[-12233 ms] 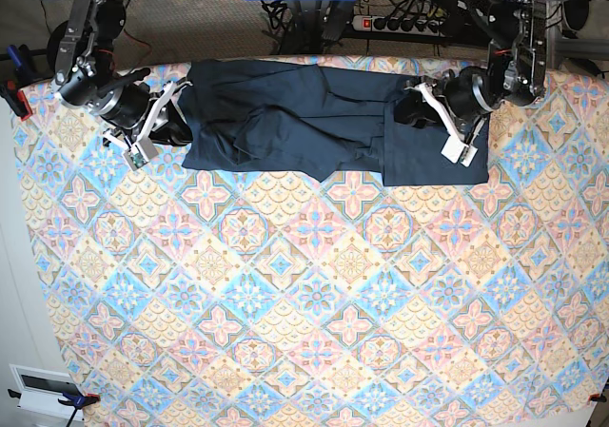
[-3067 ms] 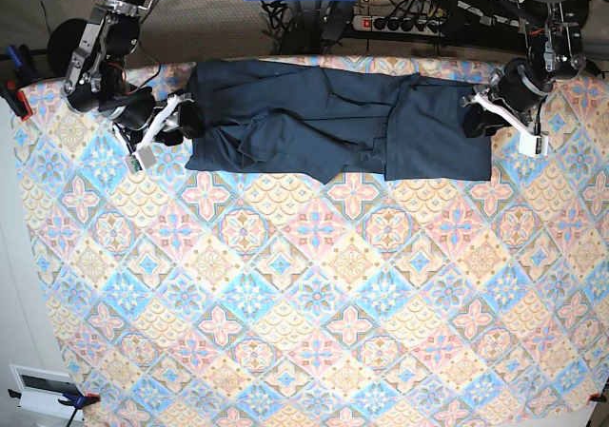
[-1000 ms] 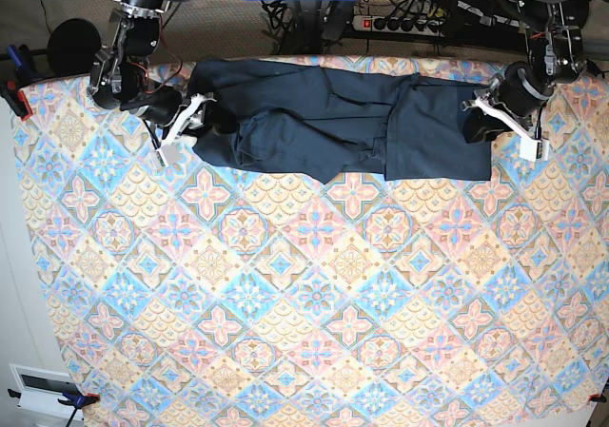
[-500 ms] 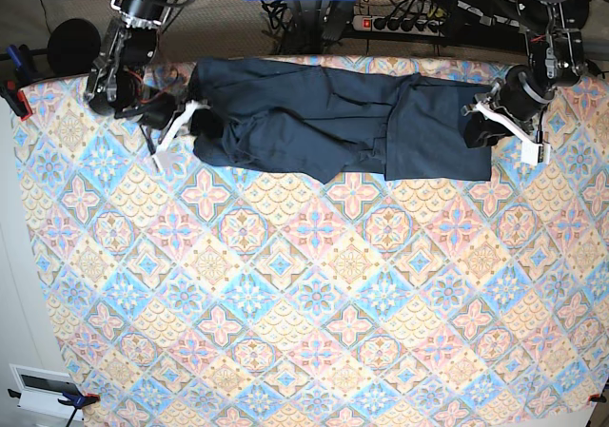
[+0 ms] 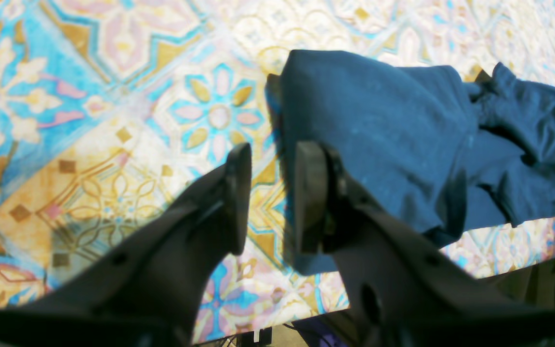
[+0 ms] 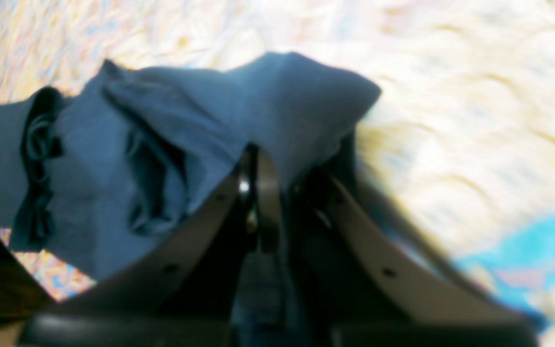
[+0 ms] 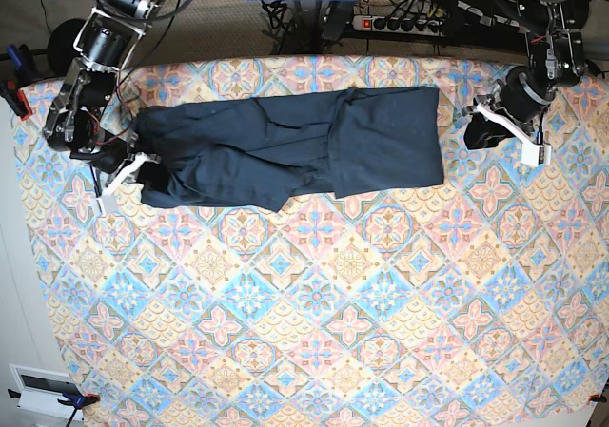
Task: Layout the t-shirt on the table in an organized manner, then fold the t-shirt properly
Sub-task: 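Pull the strip end held by the right gripper outward to straighten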
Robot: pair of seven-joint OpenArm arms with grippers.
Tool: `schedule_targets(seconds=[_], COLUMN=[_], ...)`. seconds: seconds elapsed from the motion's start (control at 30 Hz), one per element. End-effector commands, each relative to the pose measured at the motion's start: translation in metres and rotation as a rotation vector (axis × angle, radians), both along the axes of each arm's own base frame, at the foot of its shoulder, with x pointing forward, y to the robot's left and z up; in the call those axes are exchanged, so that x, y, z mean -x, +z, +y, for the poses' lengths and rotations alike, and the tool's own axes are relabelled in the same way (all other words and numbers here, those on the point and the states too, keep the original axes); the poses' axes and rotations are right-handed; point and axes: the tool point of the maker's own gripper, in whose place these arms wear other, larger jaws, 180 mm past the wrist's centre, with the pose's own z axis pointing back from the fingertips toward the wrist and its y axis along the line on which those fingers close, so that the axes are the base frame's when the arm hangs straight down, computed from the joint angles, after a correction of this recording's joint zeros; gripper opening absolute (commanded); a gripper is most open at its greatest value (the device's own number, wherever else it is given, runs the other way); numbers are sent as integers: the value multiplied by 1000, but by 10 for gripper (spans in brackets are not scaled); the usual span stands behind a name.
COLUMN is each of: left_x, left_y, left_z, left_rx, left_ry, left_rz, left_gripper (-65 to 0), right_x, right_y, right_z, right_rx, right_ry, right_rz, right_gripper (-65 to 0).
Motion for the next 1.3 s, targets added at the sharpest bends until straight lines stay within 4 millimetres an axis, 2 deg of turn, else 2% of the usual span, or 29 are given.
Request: schedule_targets(seconds=[0.0,0.1,0.27,0.53,0.67,0.73,0.83,0.9,1.07,1.27], left_x=[-9,-12,-13,-13,-13,-13,-13,-13,-13,-14], left_y=[12,15,16,15,15,15,15,15,15,16], left_z=[3,3,3,3,3,3,3,3,3,3], left_rx=[-6,-6,-6,-6,-6,-6,-6,-6,-6,-6], left_ry=[-2,-2,-2,-3,-3,-3,-3,-3,-3,-2], left_rz=[-47,-58,-61,-60,-60,-60,-60,-60,-60,-63], left_gripper=[-490,-490,-490,-490,-490,-490,-490,-490,-490,-490], right_x=[-6,-8,-25,-20,-23,-25,-26,-26,-20,-9], right_y=[7,3,9,8,20,21,25,26,16,3], right_z=[-9,-18,13,14,5,4,-12,-14,-28,-22], right_rx=[1,7,16,21,59,64,100,105,193,195], right_ry=[-15,-20,82,90,96,96,92,91,102,125], right_rz=[-26,-12,-45,-41,-75,-76,-77,-78,-31,12], right_gripper=[-650,-650,-640,-382,-309,-299,-298,-298,-298,-298])
